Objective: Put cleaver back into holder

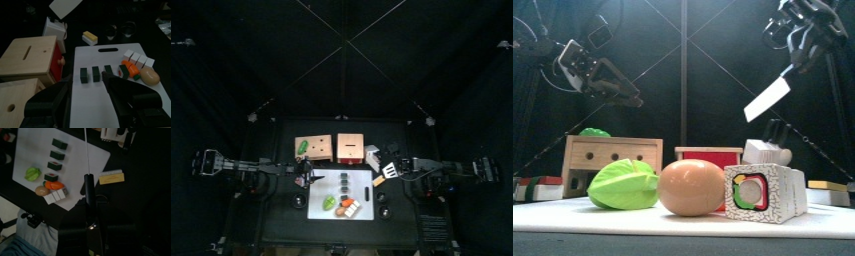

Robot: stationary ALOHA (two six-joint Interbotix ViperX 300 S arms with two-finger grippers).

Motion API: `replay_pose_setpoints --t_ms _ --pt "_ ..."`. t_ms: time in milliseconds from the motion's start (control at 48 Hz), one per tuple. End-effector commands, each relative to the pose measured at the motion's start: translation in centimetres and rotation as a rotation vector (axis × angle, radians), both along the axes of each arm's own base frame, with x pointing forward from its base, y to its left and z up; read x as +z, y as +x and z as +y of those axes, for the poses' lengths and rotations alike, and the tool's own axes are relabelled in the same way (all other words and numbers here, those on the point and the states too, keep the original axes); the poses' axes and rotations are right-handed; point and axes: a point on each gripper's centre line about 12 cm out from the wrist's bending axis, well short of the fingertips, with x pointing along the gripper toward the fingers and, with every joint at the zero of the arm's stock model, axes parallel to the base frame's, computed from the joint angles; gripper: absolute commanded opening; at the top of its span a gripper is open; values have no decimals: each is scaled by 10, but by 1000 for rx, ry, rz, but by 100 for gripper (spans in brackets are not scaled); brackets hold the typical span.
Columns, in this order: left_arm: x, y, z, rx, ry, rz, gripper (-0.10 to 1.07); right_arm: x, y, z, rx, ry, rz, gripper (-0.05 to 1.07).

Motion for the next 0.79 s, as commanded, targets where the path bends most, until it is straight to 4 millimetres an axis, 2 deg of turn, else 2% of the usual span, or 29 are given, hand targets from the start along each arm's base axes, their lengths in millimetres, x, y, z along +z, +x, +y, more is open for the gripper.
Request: replay_pose_setpoints --t_ms 0,146,375,500,771 --pt "5 1 1 8 -6 -19 87 14 -1 -12 -27 -6 7 28" --pt "2 0 1 11 -10 -10 87 18 -4 -19 -54 9 35 28" --pt "1 -1 1 11 -8 -1 87 6 11 -16 -13 110 70 28" --pt "1 -1 1 12 -9 0 87 0 17 -20 4 136 101 28" --pt "-2 -3 1 11 -9 14 87 0 11 -29 -17 115 137 28"
